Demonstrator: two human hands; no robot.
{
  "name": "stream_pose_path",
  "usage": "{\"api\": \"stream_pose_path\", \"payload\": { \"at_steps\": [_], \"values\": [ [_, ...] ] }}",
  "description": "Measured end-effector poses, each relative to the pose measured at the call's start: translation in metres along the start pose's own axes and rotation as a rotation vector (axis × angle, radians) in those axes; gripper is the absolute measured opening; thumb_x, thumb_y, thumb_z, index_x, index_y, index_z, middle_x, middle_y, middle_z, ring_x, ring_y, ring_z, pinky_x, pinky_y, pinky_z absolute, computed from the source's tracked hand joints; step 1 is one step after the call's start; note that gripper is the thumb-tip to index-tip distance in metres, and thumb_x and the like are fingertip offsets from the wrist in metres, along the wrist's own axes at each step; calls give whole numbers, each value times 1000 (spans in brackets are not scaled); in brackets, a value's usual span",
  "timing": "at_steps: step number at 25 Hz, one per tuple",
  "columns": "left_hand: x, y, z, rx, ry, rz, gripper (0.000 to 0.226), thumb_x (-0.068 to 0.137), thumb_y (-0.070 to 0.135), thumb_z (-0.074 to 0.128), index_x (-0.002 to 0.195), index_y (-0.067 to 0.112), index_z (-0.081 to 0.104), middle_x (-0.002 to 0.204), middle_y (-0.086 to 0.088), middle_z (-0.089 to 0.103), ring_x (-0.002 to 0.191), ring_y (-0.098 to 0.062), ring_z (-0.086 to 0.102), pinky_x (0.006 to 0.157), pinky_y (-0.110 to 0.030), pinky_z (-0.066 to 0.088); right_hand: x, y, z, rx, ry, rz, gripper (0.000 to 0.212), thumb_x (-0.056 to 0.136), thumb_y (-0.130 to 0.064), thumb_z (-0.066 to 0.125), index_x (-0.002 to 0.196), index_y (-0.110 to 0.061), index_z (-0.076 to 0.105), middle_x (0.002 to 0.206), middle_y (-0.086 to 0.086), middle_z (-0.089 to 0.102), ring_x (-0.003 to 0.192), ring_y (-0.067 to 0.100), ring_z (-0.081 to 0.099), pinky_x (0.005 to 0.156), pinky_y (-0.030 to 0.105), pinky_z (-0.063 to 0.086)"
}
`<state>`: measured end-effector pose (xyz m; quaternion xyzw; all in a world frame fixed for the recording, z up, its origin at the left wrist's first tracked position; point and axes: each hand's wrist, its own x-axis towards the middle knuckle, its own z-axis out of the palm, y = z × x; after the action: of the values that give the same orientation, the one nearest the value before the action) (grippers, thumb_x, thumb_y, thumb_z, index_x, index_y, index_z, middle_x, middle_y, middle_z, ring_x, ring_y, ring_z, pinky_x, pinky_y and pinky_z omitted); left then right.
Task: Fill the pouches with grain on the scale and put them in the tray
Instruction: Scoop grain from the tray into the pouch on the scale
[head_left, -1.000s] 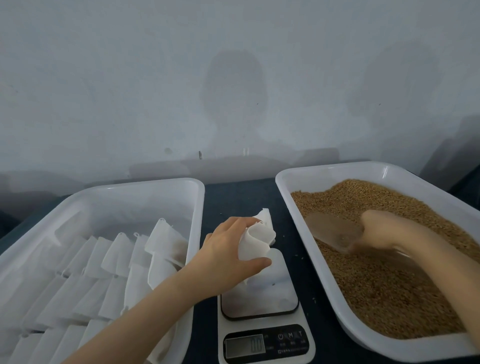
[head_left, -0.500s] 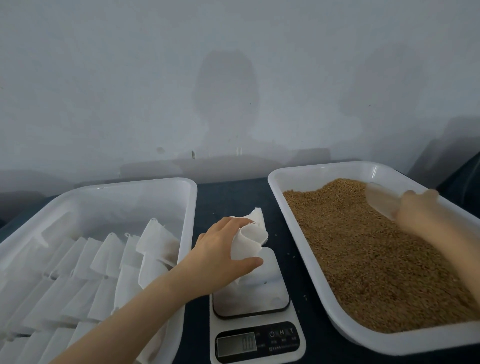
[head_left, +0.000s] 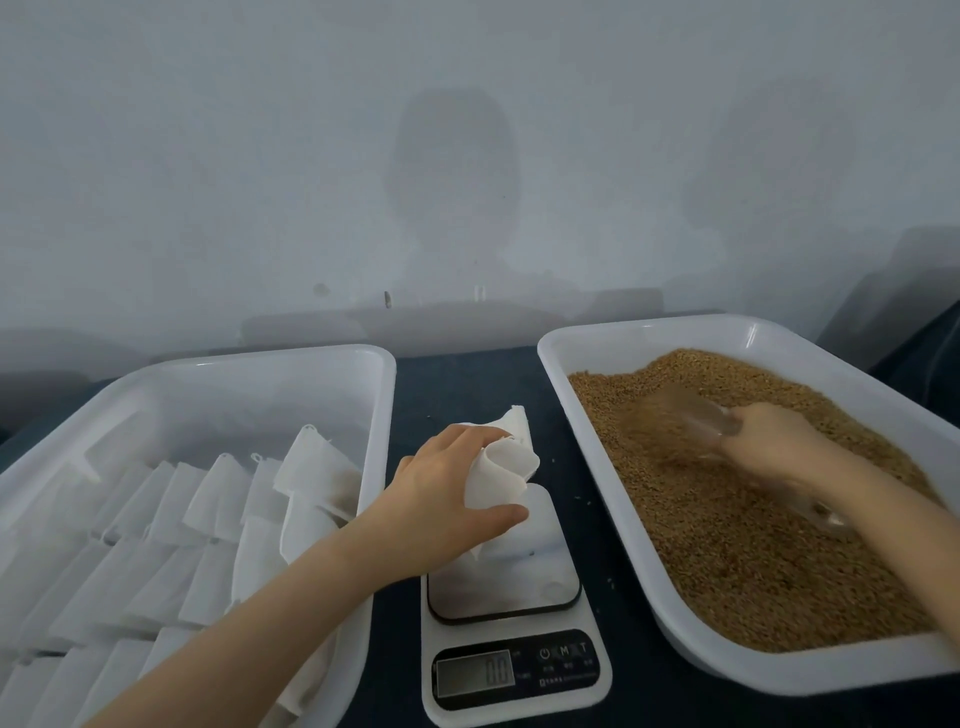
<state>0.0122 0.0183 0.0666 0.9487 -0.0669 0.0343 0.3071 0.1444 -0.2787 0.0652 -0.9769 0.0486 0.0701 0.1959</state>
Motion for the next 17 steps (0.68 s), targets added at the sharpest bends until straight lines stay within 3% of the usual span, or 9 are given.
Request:
{"api": "stream_pose_path", "payload": {
  "at_steps": [5,10,14,17],
  "values": [
    [0,-1,0,11,4,-4,63,80,46,70,134,37,39,133,19,41,116,-8,45,104,-39,41,-14,-17,8,176,-203,-72,44,91,-25,60,132,-12,51,81,4,69,49,11,60,42,18,45],
    [0,2,0,18,0,-17,63,80,45,70,134,37,38,134,18,41,116,-10,46,103,-38,42,-18,-26,26,213,-243,-160,45,90,-26,60,132,-13,50,81,4,70,45,8,57,41,16,42],
    [0,1,0,20,0,-10,62,80,45,70,132,39,38,132,20,41,114,-7,46,103,-36,41,-17,-26,22,413,-326,-68,29,88,-24,63,112,-6,61,65,4,70,45,12,59,43,21,47],
    [0,-1,1,16,-7,-12,61,79,47,70,130,41,38,130,21,41,114,-8,46,102,-36,42,-18,-26,18,667,-475,88,29,89,-18,62,109,3,57,60,9,67,48,17,60,42,25,47]
  ]
}}
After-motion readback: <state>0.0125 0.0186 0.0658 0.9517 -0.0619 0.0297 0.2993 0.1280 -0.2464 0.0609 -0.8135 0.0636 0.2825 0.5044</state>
